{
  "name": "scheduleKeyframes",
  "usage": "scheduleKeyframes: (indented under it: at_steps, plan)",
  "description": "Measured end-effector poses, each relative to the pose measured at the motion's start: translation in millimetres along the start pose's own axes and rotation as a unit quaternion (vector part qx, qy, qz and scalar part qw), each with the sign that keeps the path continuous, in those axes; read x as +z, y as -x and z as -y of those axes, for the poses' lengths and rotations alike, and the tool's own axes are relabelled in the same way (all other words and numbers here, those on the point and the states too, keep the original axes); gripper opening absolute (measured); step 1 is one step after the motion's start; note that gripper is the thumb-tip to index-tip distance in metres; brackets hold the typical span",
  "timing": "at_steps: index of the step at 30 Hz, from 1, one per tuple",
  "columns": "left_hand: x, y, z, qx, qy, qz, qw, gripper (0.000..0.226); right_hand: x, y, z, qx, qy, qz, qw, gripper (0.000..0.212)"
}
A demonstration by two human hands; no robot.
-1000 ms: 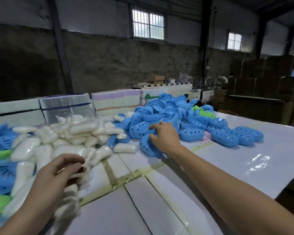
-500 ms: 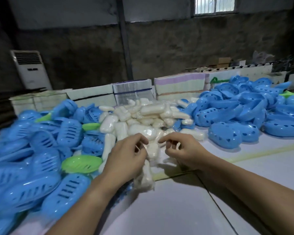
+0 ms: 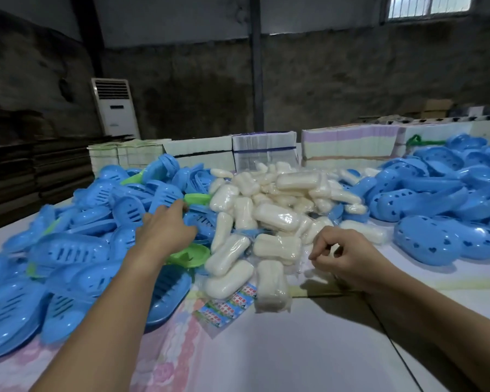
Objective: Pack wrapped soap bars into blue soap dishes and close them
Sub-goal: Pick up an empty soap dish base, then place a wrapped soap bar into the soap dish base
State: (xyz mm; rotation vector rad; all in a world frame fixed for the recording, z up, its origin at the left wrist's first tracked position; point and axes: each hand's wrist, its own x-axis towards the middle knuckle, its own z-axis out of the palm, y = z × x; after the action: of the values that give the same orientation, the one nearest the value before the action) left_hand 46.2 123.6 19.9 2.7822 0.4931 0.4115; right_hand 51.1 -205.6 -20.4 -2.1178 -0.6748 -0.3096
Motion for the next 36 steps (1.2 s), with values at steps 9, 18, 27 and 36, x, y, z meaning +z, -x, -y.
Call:
scheduleKeyframes:
  at_steps: [9, 18, 27, 36]
  plan:
    - [19.6, -3.4, -2.9, 0.006, -0.045, 0.038, 0.998, 0.056, 0.0, 0.7, 1.1, 0.005, 0.048, 0.023, 0.999, 0.028]
    - [20.7, -6.1, -7.1, 0.045, -0.043, 0.04, 0.997, 0.056, -1.6, 1.5, 6.6, 0.015, 0.065, 0.033, 0.997, 0.03]
    - [35.3, -14.6, -12.0, -0.027, -0.034, 0.078, 0.996, 0.064, -1.4, 3.4, 10.7, 0.03, 0.062, 0.043, 0.997, 0.021]
    - [24.8, -14.9, -22.2, -0.033, 0.437, -0.072, 0.896, 0.041, -1.3, 2.6, 11.4, 0.029, 0.071, 0.053, 0.996, 0.019]
